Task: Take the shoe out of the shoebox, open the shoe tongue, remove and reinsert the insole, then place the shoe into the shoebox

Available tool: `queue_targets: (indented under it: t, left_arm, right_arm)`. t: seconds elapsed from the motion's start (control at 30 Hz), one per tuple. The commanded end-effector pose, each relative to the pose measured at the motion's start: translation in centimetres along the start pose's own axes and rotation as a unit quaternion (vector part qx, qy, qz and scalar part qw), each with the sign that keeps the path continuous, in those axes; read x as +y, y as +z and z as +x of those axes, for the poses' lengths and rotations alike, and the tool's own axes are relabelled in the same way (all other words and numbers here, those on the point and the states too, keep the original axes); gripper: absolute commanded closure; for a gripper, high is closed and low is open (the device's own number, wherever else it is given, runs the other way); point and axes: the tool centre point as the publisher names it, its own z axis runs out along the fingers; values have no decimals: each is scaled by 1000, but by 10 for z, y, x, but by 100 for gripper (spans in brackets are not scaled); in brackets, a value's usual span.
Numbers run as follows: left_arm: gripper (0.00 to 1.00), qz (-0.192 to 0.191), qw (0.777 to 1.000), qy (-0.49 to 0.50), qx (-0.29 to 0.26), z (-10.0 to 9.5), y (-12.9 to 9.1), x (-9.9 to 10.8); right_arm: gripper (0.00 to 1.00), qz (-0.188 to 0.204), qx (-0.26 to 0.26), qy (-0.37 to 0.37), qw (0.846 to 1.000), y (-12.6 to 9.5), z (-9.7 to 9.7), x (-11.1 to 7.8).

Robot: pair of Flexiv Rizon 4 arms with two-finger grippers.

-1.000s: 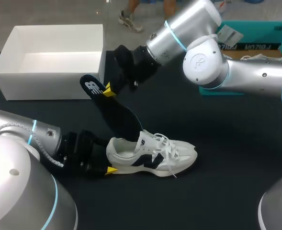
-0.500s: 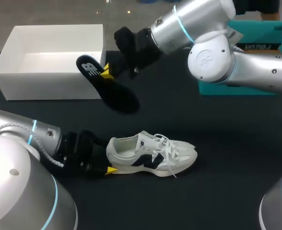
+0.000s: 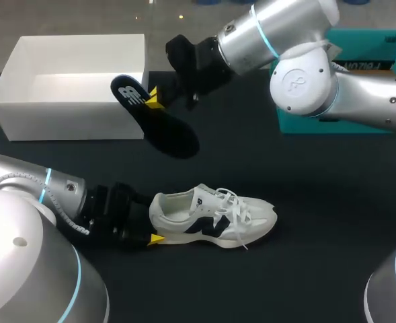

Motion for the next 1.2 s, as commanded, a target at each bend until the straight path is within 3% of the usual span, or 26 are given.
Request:
queue_targets:
  t: [0.03, 0.5, 0.8, 1.0, 1.2]
  left_arm:
    - [100, -1, 1000, 0, 0, 2, 5, 5]
    - [100, -1, 1000, 0, 0, 2, 5, 5]
    - [100, -1, 1000, 0, 0, 2, 5, 5]
    - [100, -1, 1000, 0, 0, 2, 5, 5]
    - [100, -1, 1000, 0, 0, 2, 5, 5]
  right_arm:
    - [100, 0, -1, 0, 1000, 1, 0, 0]
    - [100, 0, -1, 0, 1000, 1, 0, 0]
    - [100, -1, -17, 10, 1000, -69, 17, 27]
    - [100, 6, -19, 44, 999, -103, 30, 41]
    - [100, -12, -79, 25, 996, -135, 43, 59]
